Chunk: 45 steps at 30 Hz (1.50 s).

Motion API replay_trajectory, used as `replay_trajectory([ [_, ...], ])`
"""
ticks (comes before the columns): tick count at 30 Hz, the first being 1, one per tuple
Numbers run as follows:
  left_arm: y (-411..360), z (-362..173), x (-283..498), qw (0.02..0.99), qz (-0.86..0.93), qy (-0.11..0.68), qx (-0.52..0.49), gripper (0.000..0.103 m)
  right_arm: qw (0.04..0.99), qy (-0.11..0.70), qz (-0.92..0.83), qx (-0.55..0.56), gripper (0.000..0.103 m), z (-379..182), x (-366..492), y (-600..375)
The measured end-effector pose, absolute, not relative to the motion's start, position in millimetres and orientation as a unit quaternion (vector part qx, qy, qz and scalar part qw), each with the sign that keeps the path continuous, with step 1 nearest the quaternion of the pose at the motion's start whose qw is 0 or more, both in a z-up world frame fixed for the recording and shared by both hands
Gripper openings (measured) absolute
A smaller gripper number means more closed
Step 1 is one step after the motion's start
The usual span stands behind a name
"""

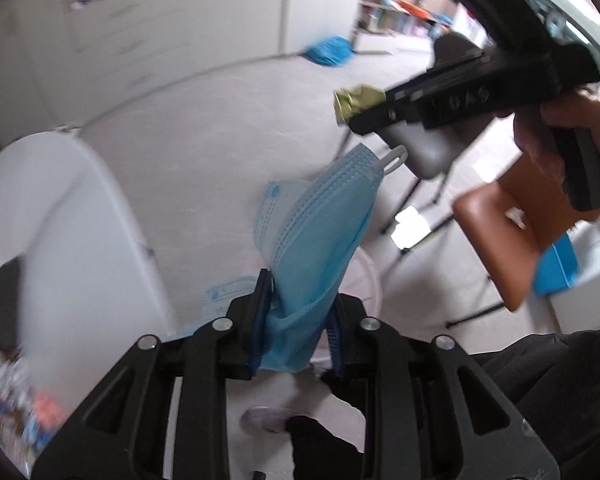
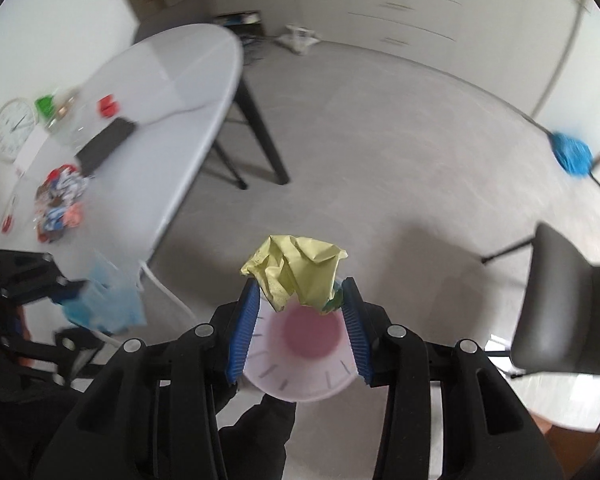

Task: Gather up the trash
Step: 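Carry the mask and yellow paper to the wastebasket and release both, then return to the table and grasp the pink crumpled paper with the right gripper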

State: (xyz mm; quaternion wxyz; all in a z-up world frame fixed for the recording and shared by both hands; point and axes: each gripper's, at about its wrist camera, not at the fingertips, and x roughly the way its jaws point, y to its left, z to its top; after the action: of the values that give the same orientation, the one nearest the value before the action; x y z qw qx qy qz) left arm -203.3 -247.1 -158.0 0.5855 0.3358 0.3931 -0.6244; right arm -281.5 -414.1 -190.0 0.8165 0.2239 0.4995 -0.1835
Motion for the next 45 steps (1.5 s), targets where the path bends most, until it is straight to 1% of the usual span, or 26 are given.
replay_trajectory([
  [1,-257,-163,-211,0.572,-0.632,0.397,0.339,0.035,0.815,0.500,-0.187,0.228,0.043,-193,-288,-419],
  [2,-264,-166,-214,0.566,-0.637,0.398,0.340,0.039,0.813,0.500,-0.189,0.232,0.044,-195,-293,-424],
  [4,-276,-168,-224,0.561,-0.642,0.398,0.340,0.058,0.809,0.501,-0.192,0.239,0.044,-200,-303,-433],
  [5,-279,-168,-227,0.561,-0.643,0.396,0.340,0.062,0.808,0.501,-0.192,0.244,0.044,-204,-309,-439],
  [7,-288,-165,-235,0.561,-0.642,0.394,0.344,0.073,0.807,0.500,-0.192,0.249,0.044,-207,-312,-442],
  [10,-291,-165,-232,0.566,-0.633,0.398,0.347,0.081,0.806,0.502,-0.184,0.254,0.044,-213,-313,-446],
  [14,-293,-158,-222,0.592,-0.609,0.405,0.338,0.085,0.805,0.510,-0.168,0.252,0.044,-220,-307,-442],
  [16,-286,-148,-207,0.615,-0.587,0.412,0.328,0.088,0.805,0.518,-0.152,0.247,0.045,-225,-302,-436],
  [21,-272,-122,-177,0.670,-0.538,0.421,0.291,0.089,0.800,0.543,-0.103,0.232,0.047,-240,-288,-411],
  [22,-267,-116,-168,0.680,-0.527,0.426,0.279,0.089,0.797,0.552,-0.094,0.227,0.051,-245,-283,-403],
  [23,-263,-111,-161,0.690,-0.518,0.428,0.269,0.089,0.794,0.558,-0.092,0.222,0.061,-249,-280,-398],
  [24,-257,-106,-155,0.701,-0.508,0.427,0.259,0.090,0.792,0.563,-0.093,0.217,0.068,-252,-277,-394],
  [25,-250,-99,-148,0.716,-0.495,0.424,0.248,0.090,0.791,0.567,-0.099,0.209,0.080,-254,-274,-389],
  [26,-243,-93,-141,0.732,-0.480,0.420,0.237,0.090,0.792,0.566,-0.103,0.205,0.084,-254,-271,-386],
  [28,-229,-81,-130,0.756,-0.458,0.415,0.216,0.093,0.795,0.560,-0.105,0.207,0.086,-251,-268,-386],
  [32,-198,-62,-110,0.789,-0.419,0.413,0.176,0.094,0.811,0.534,-0.120,0.207,0.090,-228,-255,-391],
  [37,-148,-41,-91,0.824,-0.367,0.404,0.154,0.095,0.856,0.475,-0.112,0.171,0.097,-173,-216,-381],
  [40,-113,-31,-82,0.842,-0.334,0.399,0.140,0.095,0.882,0.441,-0.083,0.147,0.101,-142,-186,-360],
  [45,-50,-23,-61,0.868,-0.268,0.403,0.112,0.095,0.905,0.412,-0.011,0.108,0.101,-117,-130,-301],
])
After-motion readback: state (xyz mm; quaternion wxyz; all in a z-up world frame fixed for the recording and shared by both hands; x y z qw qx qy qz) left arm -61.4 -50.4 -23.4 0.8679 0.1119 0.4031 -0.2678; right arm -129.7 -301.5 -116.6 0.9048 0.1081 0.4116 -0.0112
